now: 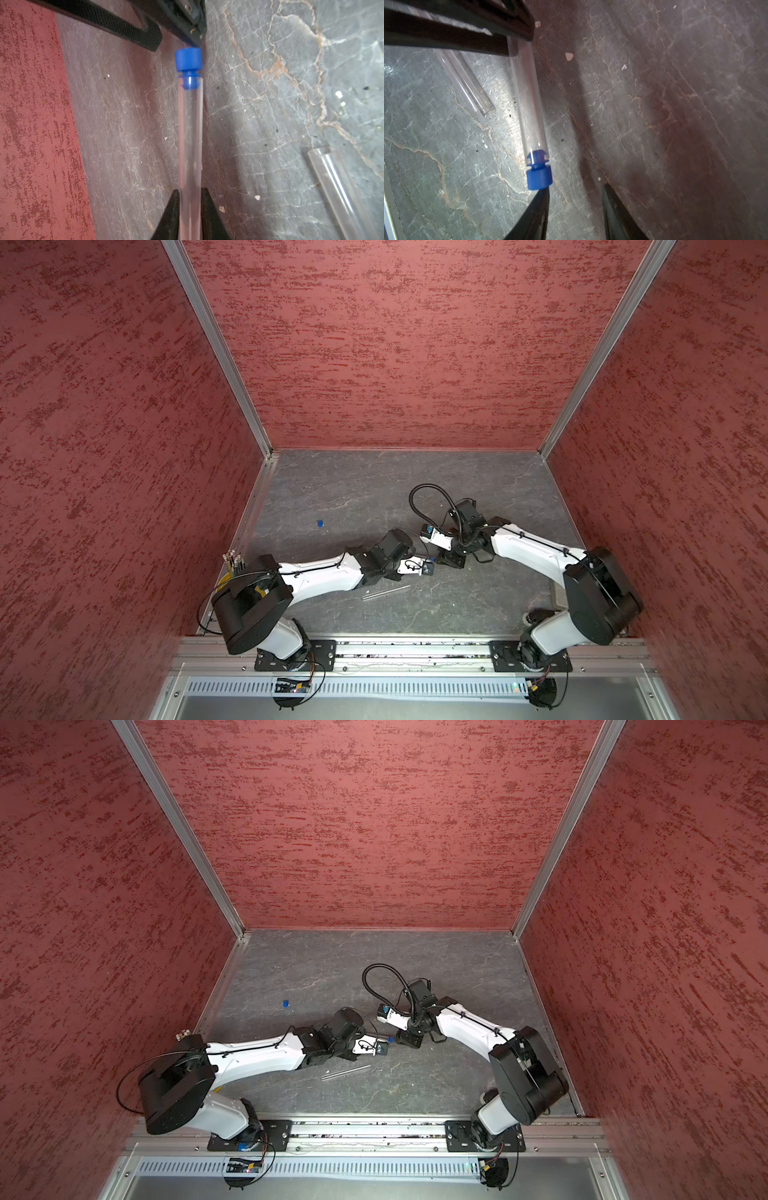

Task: Insert stoppers into test tubes
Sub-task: Insert the stopper into the test tube.

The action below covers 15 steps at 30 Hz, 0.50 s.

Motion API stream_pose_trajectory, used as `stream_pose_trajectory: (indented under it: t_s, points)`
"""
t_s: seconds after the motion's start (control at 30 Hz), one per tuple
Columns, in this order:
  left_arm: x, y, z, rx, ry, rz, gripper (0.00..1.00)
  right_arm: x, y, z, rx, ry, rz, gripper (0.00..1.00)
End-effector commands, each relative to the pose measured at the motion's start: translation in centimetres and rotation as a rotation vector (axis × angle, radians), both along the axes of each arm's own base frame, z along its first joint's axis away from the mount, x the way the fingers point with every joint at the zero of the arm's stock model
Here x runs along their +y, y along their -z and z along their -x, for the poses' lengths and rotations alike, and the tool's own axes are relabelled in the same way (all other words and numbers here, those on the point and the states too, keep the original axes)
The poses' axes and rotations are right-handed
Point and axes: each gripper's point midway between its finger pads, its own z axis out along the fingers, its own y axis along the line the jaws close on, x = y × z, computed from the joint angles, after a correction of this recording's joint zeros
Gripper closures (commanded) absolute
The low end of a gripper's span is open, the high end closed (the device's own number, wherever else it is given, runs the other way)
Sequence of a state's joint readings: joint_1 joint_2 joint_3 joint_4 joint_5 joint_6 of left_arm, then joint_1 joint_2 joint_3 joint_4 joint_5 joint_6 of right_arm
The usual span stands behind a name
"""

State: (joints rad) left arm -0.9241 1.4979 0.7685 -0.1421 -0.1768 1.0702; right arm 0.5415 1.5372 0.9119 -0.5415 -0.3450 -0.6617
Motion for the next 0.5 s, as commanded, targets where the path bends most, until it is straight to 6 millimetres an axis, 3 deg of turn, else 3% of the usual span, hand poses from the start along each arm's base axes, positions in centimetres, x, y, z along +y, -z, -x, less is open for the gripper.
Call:
stream_pose_trajectory:
  t_s: [0.0, 0.47]
  points:
    - [-0.74, -0.49, 0.11, 0.007, 0.009, 0.03, 0.8, 1.06, -1.4, -1.15, -0.028, -0.001, -0.052, 0.55]
    - [-1.33, -0.72, 0.13, 0.01, 0.009, 0.049, 0.8, 1.32, -1.42, -1.17, -0.025, -0.003, -0.063, 0.55]
